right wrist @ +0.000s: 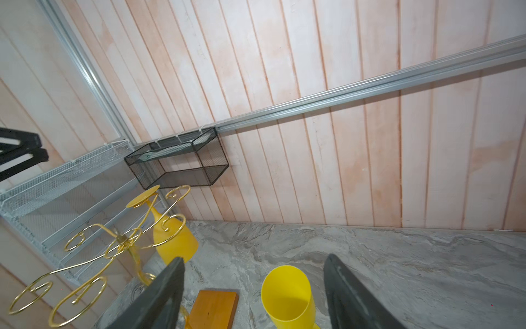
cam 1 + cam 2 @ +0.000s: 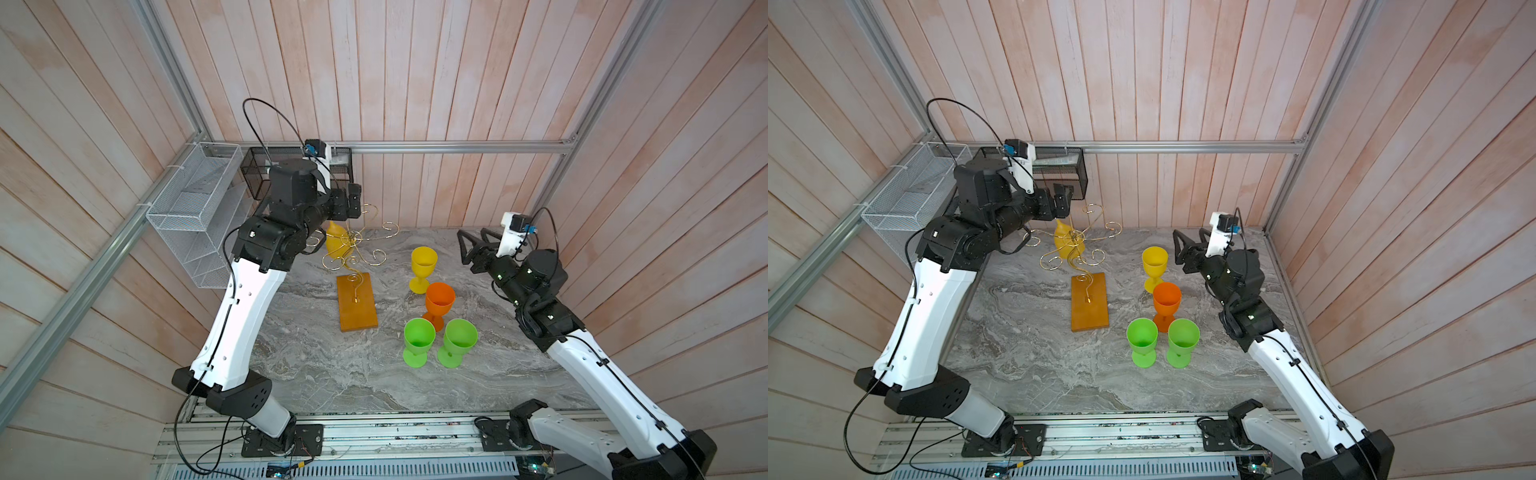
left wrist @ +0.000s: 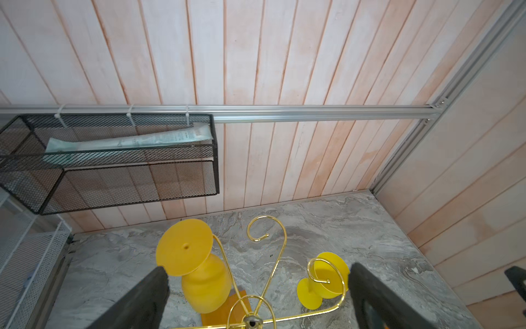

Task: Take the wine glass off the wine glass rack
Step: Place the wine glass at the center of the table, then rotate the wine glass rack at the top-center of the table.

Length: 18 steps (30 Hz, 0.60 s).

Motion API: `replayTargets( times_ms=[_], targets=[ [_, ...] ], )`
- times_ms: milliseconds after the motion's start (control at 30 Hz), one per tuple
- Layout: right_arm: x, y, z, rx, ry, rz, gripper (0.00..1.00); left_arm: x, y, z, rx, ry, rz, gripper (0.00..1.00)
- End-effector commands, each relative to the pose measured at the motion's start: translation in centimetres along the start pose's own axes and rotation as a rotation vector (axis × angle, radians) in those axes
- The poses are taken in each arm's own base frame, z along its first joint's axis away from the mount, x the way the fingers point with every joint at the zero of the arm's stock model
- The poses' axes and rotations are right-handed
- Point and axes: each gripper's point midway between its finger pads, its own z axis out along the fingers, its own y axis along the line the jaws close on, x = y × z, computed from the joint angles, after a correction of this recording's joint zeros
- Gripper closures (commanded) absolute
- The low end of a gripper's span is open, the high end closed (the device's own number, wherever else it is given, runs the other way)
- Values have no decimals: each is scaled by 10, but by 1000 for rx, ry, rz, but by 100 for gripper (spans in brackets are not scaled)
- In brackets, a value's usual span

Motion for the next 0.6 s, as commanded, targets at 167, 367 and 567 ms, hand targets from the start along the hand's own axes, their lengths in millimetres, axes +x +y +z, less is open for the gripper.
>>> replayTargets(
  times_ms=[167,367,567],
  targets=[
    [22,85,17,-201,53,-226,25,19,40,5,-36,16,-122,0],
    [54,138,21,-367,122,-301,26,30,53,6,-50,27,-141,0],
    [77,157,35,-413,170,-330,28,33,58,4,-55,25,-150,0]
  ],
)
